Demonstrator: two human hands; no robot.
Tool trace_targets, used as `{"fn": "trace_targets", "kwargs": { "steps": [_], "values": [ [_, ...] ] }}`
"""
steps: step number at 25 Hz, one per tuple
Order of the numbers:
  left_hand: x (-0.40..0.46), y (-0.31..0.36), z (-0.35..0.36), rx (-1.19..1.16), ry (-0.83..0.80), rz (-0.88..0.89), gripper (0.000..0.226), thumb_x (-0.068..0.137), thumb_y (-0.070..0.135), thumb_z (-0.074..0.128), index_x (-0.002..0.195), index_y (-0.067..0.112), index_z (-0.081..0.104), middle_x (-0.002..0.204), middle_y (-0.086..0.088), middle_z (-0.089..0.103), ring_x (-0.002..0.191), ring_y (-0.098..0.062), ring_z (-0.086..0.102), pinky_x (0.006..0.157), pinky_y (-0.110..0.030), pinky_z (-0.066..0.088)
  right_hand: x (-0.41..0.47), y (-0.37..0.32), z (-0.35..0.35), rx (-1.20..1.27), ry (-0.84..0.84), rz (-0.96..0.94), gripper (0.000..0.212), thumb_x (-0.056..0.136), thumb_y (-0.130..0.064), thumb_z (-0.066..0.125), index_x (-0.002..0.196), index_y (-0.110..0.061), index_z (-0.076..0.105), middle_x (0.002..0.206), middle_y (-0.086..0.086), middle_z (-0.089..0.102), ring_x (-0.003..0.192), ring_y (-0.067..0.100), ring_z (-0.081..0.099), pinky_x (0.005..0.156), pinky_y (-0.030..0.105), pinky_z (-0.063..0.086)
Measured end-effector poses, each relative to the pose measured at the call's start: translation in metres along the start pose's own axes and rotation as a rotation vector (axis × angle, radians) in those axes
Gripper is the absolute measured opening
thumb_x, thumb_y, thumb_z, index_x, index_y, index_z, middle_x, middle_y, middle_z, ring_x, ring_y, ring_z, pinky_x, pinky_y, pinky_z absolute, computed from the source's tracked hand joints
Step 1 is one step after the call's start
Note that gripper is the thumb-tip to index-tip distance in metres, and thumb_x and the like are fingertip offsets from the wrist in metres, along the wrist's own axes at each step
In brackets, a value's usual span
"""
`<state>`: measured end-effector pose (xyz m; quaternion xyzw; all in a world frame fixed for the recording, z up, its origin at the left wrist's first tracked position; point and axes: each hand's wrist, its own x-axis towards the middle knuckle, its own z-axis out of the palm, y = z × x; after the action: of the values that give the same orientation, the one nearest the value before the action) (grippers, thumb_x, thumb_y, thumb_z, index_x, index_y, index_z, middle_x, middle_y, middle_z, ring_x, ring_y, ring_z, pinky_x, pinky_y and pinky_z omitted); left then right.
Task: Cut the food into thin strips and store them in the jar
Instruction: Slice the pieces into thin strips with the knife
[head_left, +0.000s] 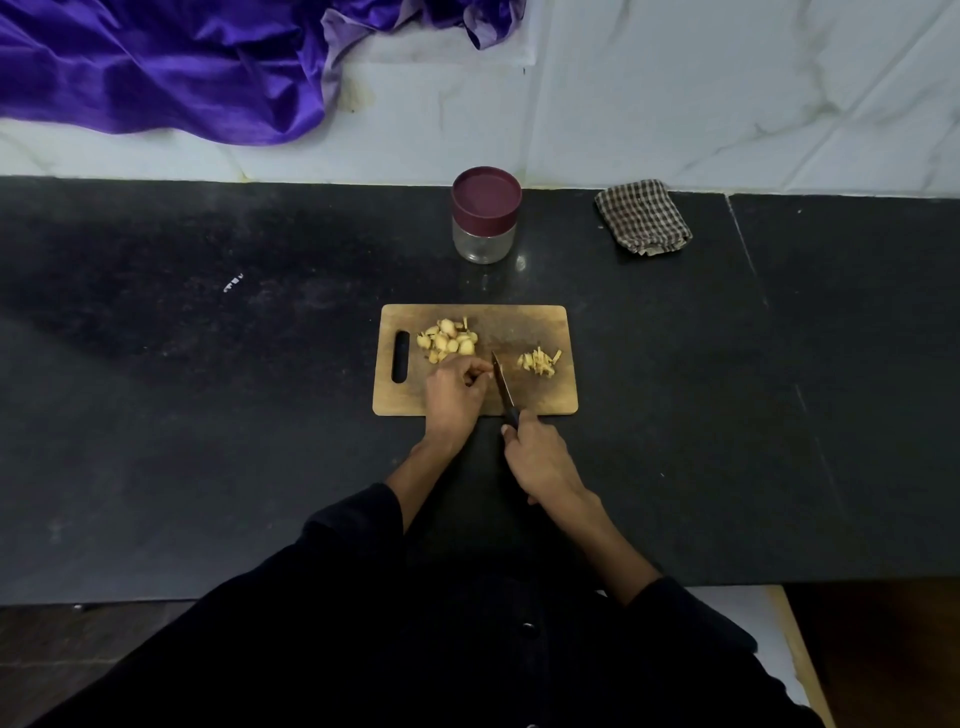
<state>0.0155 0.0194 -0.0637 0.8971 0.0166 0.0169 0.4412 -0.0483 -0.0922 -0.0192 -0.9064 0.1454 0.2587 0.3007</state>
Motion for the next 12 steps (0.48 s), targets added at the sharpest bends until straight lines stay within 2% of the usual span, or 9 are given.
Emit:
{"fn": "trace_targets", "kwargs": {
  "steps": [3,9,12],
  "values": [
    [0.001,0.001,-0.001,0.021,-0.016,0.005,0.011,0.083,0.006,0.068,0.092,0.012,0.072,0.093,0.0,0.066,0.069,0.002,0.051,0.064,-0.003,0.041,0.001,0.004,-0.003,-0.064,0.036,0.001,0.03,0.104,-0.03,0.041,0.126,-0.01,0.047,0.115,0.014,0.063,0.106,0.031,0.062,0.085,0.047,0.053],
    [0.002,0.001,-0.001,0.022,-0.03,0.004,0.011,0.083,0.007,0.068,0.093,0.011,0.072,0.095,-0.002,0.066,0.076,-0.004,0.054,0.071,-0.014,0.046,0.0,0.013,-0.014,-0.089,0.123,0.042,0.031,0.105,-0.028,0.04,0.13,-0.01,0.046,0.116,0.015,0.063,0.107,0.032,0.061,0.086,0.045,0.051],
    [0.002,0.001,-0.002,0.02,-0.04,0.006,0.011,0.083,0.009,0.069,0.093,0.012,0.072,0.094,0.0,0.065,0.076,-0.003,0.054,0.07,-0.014,0.045,-0.002,0.013,-0.013,-0.104,0.124,0.01,0.03,0.105,-0.028,0.04,0.129,-0.011,0.045,0.115,0.014,0.063,0.106,0.031,0.062,0.083,0.045,0.05]
  ]
}}
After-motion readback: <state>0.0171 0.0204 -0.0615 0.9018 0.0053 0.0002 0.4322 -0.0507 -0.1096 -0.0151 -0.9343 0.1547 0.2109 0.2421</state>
